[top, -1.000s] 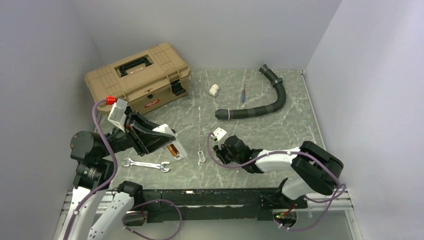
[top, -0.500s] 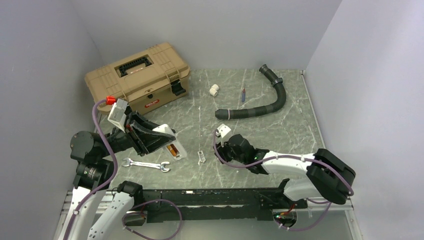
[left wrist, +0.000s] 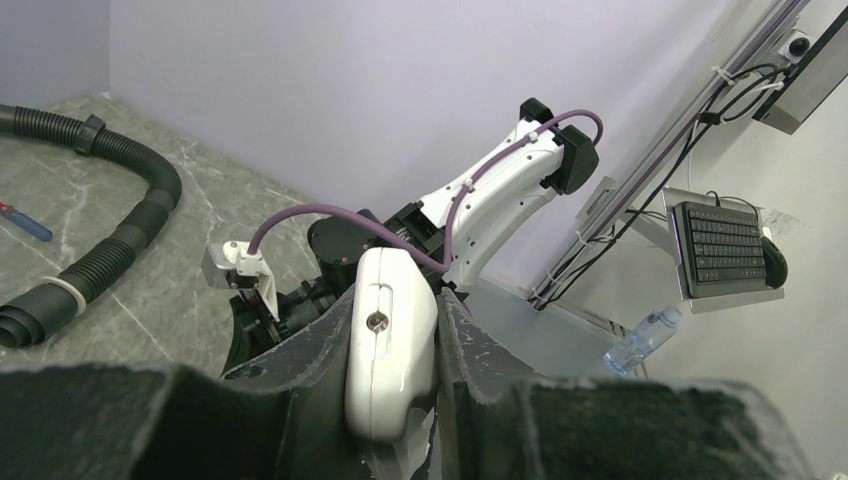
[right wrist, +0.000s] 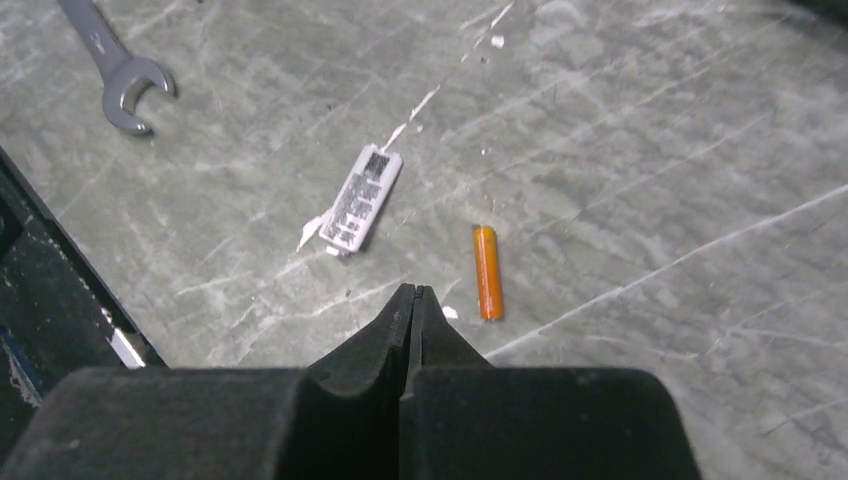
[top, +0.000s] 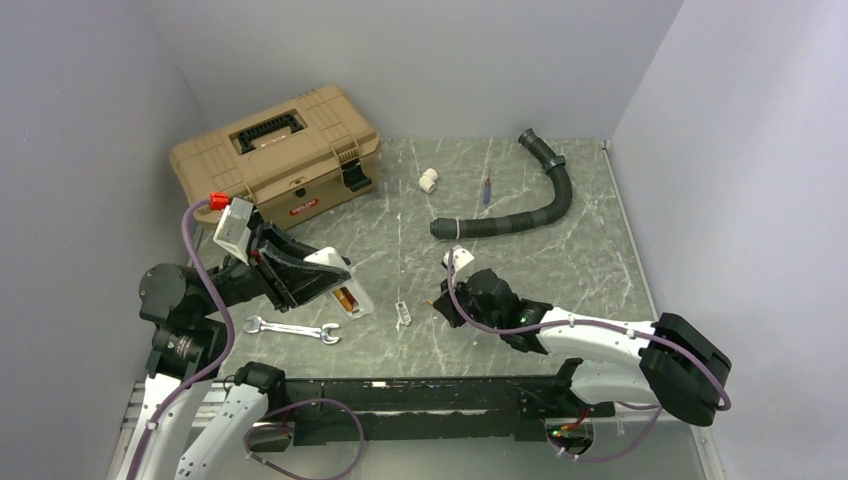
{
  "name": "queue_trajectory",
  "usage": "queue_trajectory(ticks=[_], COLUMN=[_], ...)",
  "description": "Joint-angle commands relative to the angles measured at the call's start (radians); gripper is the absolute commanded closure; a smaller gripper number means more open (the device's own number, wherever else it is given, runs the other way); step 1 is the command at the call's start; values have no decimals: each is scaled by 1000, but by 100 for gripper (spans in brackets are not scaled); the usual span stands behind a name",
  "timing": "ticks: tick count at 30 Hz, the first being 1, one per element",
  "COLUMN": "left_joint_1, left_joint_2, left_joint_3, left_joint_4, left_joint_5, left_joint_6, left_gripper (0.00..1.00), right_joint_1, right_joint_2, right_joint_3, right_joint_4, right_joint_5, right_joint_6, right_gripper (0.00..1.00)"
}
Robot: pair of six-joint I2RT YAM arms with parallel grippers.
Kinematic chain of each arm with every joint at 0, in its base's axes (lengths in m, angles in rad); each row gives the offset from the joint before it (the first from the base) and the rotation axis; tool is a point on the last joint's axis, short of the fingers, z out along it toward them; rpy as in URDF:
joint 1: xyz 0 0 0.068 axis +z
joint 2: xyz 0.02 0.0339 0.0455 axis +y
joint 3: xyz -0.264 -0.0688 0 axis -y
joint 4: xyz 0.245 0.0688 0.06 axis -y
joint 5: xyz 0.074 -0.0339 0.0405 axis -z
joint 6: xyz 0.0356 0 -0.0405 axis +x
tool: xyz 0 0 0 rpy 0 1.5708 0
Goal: Load the batteries into the remote control
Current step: Place the battery at the center of the board.
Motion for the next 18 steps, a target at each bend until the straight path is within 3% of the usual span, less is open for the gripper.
queue_trajectory(ticks=[1, 18], left_joint_1=[4, 4], left_joint_2=[-6, -14], left_joint_3=[7, 16], left_joint_4=[56, 9], left_joint_5=[-17, -30], left_joint_6=[0, 28], left_gripper=[100, 100], right_joint_1=[4, 4], right_joint_2=[2, 163], right_joint_3=[-24, 10], right_joint_4=[13, -3], right_joint_5=[-45, 13], right_joint_6=[74, 106], right_gripper=[100, 100])
